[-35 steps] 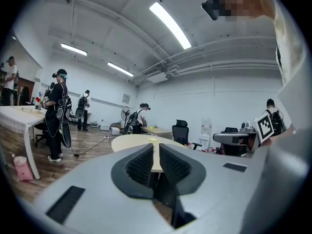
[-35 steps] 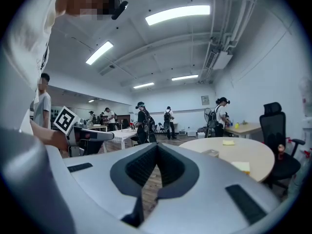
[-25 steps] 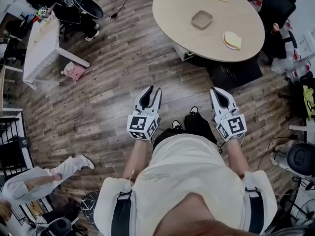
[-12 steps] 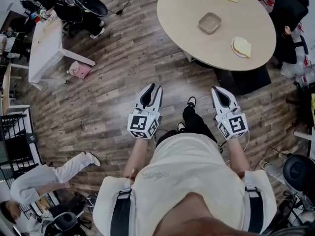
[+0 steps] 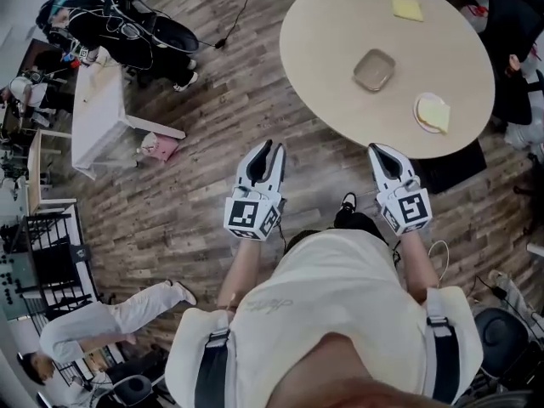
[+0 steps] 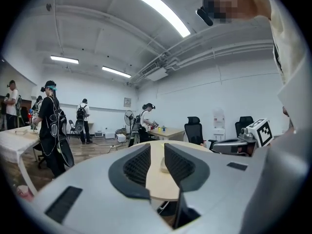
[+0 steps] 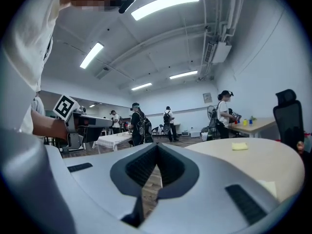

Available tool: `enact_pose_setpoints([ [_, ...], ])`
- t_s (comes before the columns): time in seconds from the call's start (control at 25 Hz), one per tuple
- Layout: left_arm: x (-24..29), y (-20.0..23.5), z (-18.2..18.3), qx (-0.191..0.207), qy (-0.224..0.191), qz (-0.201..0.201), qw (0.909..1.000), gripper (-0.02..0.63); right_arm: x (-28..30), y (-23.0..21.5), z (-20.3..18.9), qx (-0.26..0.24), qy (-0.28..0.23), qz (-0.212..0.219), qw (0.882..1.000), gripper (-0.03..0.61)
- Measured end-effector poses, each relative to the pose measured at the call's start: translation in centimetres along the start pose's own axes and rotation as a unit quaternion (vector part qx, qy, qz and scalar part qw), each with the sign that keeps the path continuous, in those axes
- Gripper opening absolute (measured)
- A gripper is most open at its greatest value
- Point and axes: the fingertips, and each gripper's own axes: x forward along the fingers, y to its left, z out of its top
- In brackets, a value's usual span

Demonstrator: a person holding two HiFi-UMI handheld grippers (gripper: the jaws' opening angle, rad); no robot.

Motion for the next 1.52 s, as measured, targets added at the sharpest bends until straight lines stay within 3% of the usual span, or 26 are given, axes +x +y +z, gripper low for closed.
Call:
enact_pose_setpoints([
  [0.32,2.8,2.8,-0.6,-0.014,-0.006,0.027,0.9995,0.074,4.0,-2.6,0.5,0.002,0.013,0.007,1.000,0.006],
  [0.56,5.5,5.3,-1.0,-0.012,-0.004,0.007,0.9999,0.074,7.0,-3.2,0.1,-0.003,0.030,-0.007,1.000,0.006],
  [1.08,15.8,14.4,-0.3,0.013,0.008,-0.103,0.9946,0.075,14.2,-4.5,3.4,-0.007,0.023,-0.145,0.989,0.006],
  [1.32,19.5,14.4,-0.7,0.008,0.019,-0.169,0.9853,0.075,13.9,-5.7,3.3,0.004,0.022,-0.220,0.975,0.006],
  [1.52,21.9,13.0,-2.2,-0.004,0.037,-0.206,0.9778,0.075,12.9,-6.9,2.5,0.012,0.043,-0.255,0.966,0.006],
])
